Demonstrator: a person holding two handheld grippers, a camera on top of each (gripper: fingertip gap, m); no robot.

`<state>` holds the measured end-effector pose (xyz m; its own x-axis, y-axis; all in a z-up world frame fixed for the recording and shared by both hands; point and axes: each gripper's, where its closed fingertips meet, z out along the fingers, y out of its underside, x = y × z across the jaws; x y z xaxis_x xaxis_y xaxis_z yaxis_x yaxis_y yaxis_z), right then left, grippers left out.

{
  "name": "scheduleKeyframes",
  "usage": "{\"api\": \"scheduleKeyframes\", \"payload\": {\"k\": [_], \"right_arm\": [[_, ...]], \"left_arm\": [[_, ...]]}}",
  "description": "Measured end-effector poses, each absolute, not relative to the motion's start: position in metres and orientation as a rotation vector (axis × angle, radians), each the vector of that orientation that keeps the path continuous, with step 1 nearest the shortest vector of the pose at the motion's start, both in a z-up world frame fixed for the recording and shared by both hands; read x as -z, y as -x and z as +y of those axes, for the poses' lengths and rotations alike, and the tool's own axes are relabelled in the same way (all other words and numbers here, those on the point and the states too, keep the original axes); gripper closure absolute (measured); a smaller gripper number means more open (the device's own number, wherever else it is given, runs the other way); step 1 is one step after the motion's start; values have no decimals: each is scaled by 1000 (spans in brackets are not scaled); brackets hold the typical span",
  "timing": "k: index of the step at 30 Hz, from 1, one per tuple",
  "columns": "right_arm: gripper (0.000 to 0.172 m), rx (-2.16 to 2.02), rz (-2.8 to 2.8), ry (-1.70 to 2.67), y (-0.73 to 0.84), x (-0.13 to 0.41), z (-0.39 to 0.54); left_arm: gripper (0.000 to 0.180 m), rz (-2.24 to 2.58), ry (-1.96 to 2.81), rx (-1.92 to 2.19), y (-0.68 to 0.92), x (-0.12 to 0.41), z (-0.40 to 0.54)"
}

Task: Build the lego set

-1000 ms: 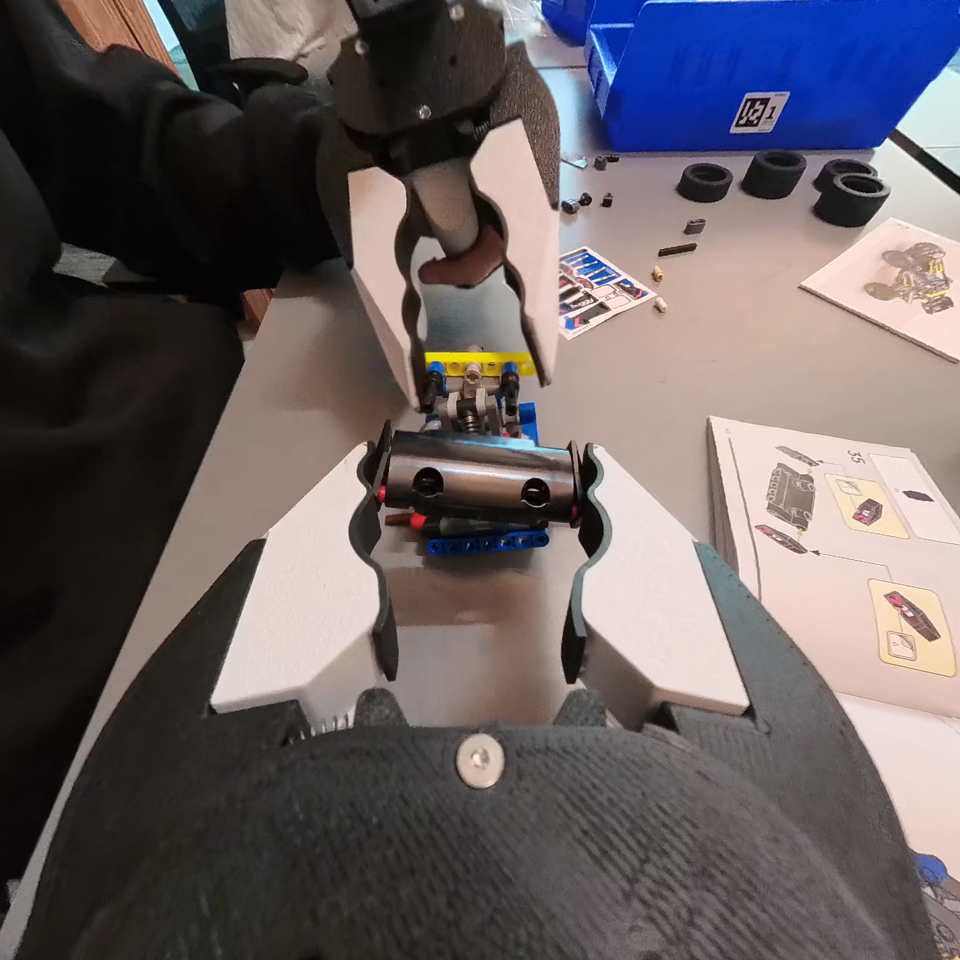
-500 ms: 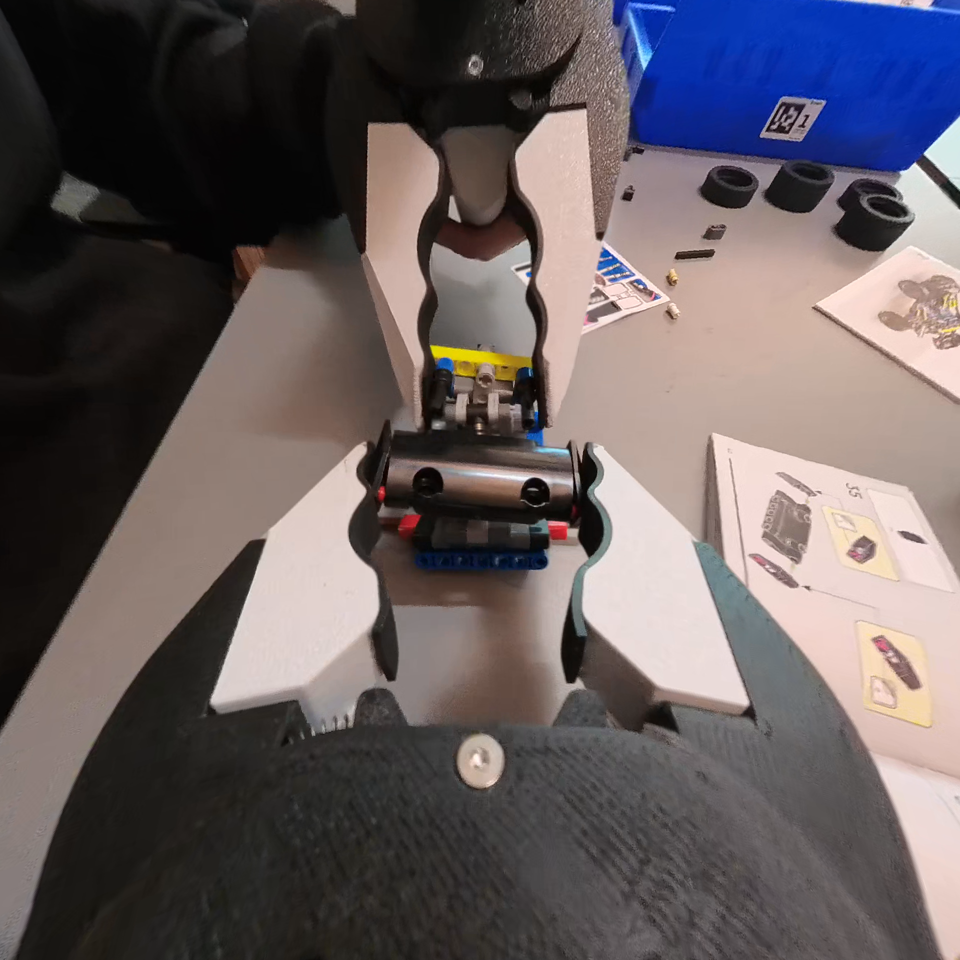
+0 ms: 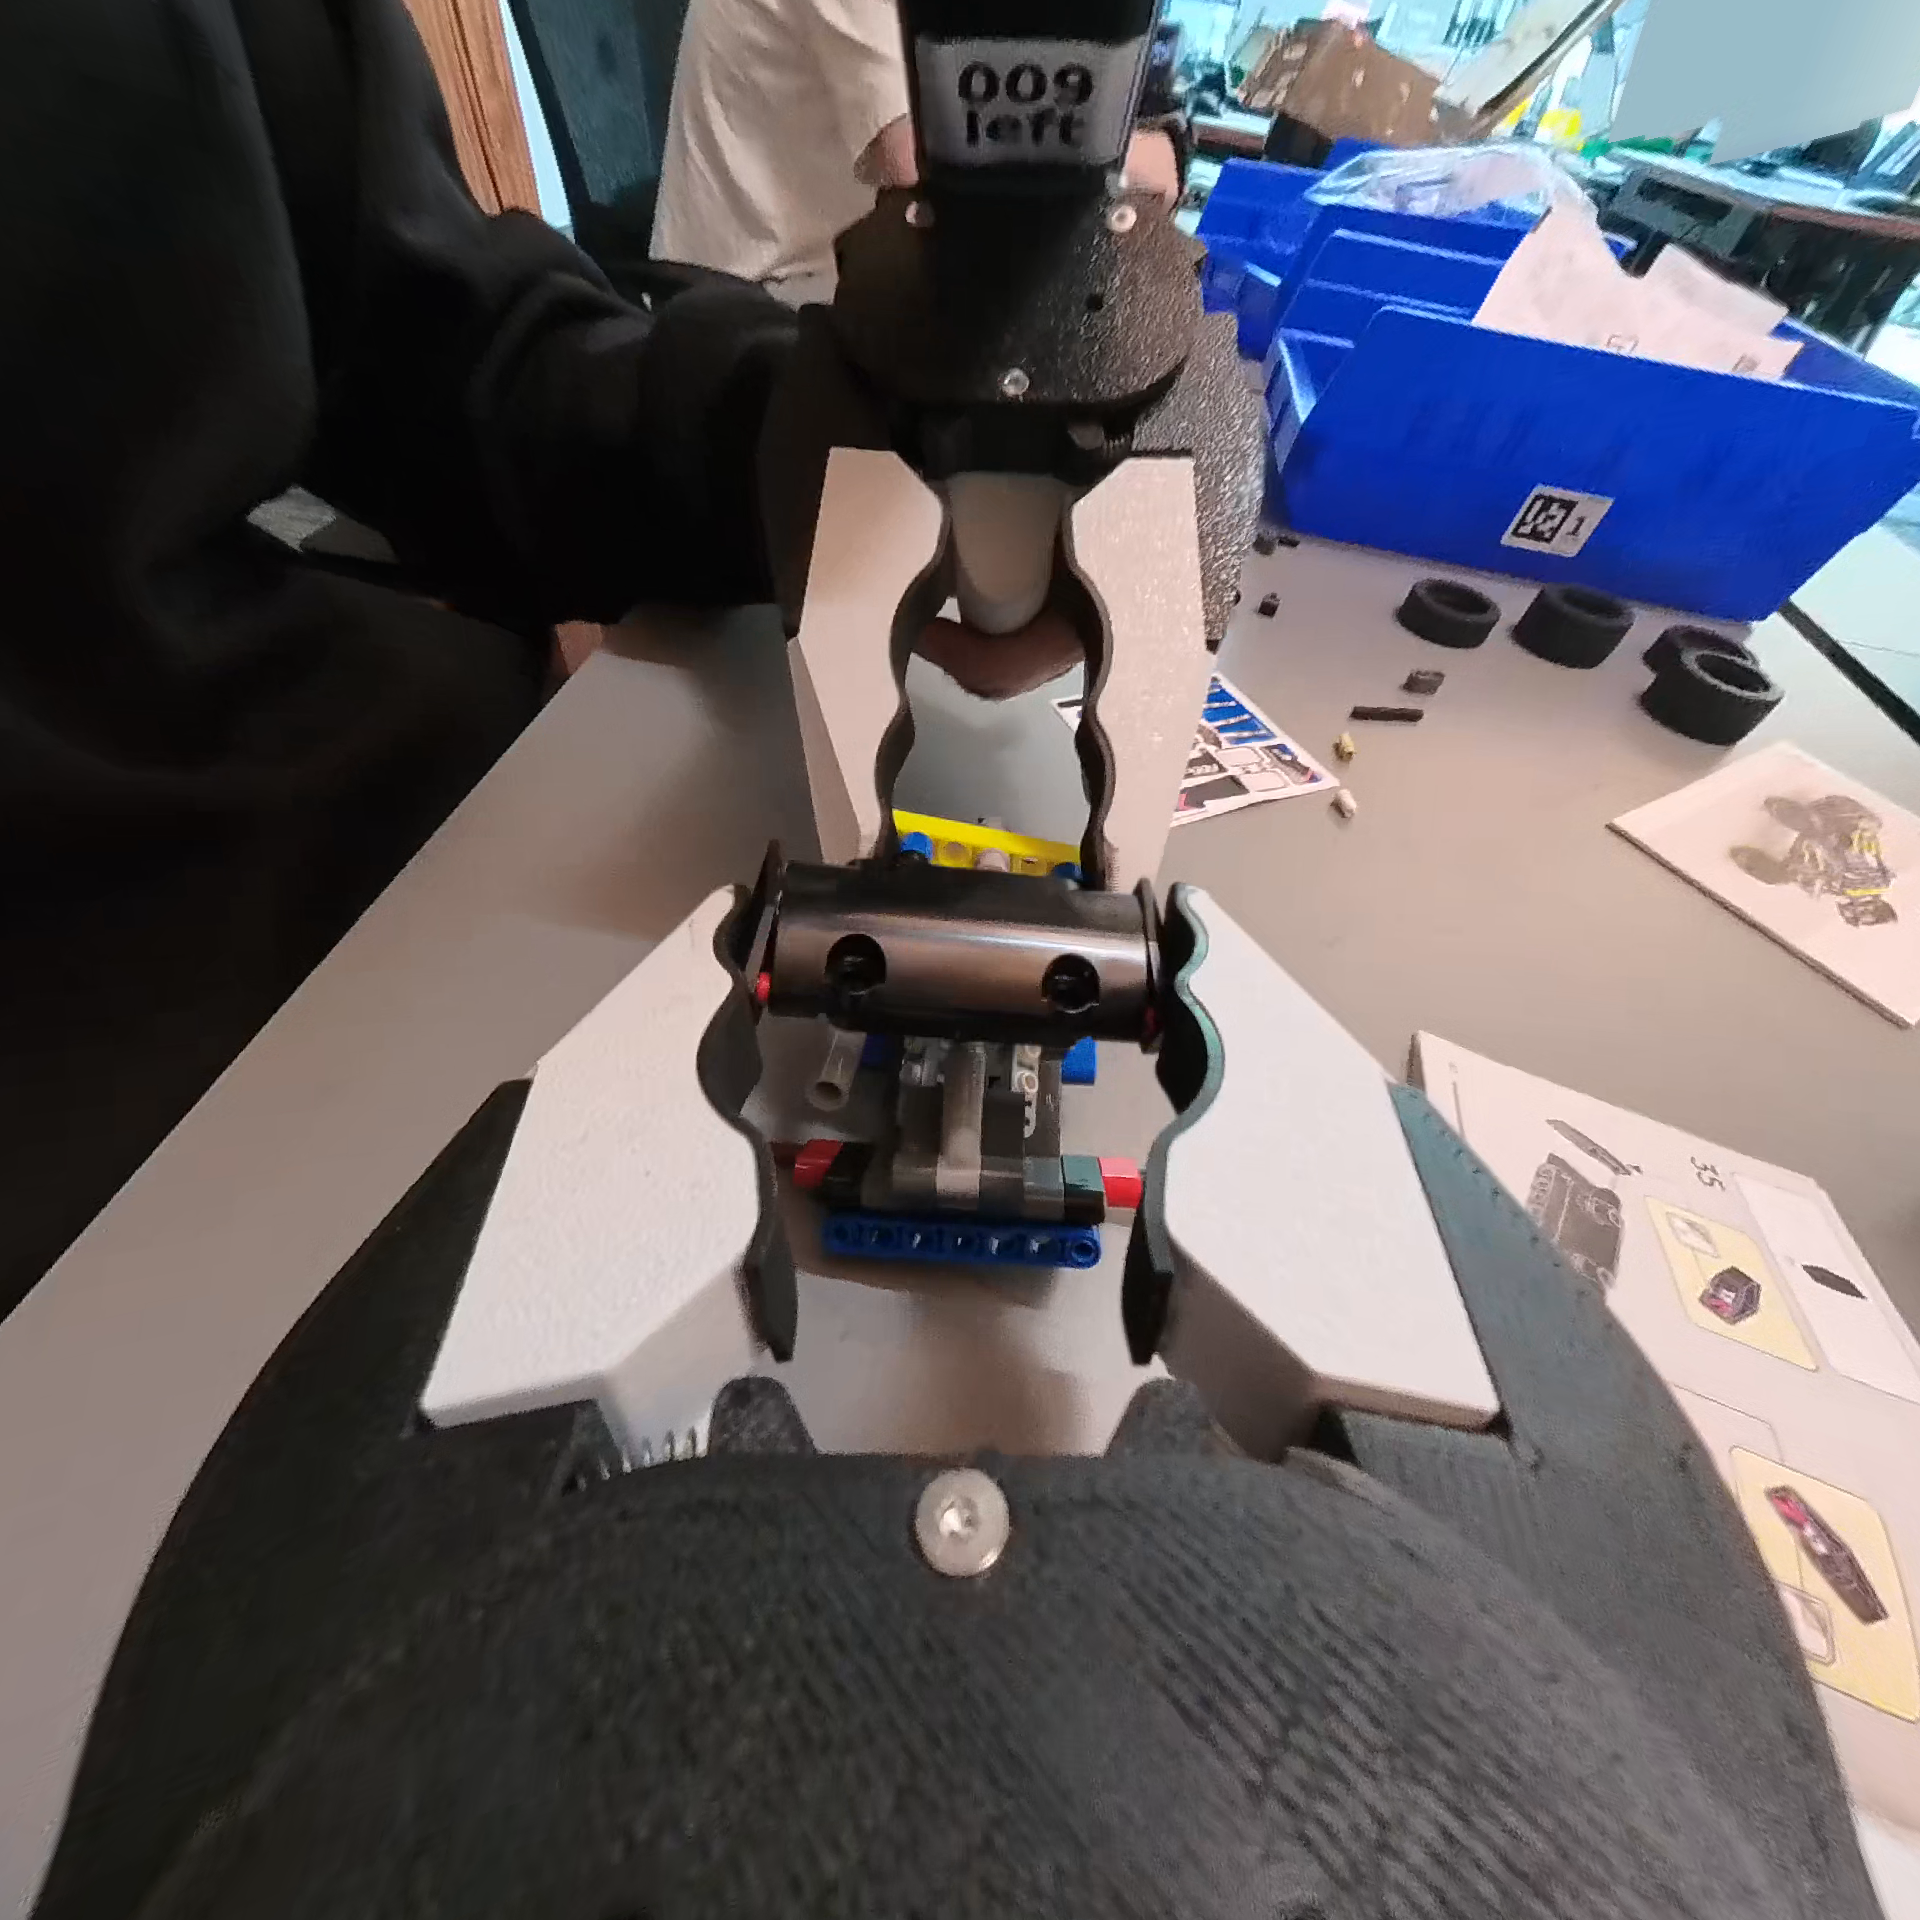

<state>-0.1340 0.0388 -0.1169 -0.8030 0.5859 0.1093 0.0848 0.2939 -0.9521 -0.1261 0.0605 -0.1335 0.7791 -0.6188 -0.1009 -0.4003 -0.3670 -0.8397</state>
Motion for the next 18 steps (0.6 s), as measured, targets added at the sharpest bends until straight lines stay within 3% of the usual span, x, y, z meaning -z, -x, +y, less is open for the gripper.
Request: {"api": "scheduleKeyframes", "payload": {"k": [18], "right_arm": [[95, -1450, -2213, 707, 139, 132, 45]], "left_arm": [[141, 742, 1994, 266, 129, 133, 62]]}}
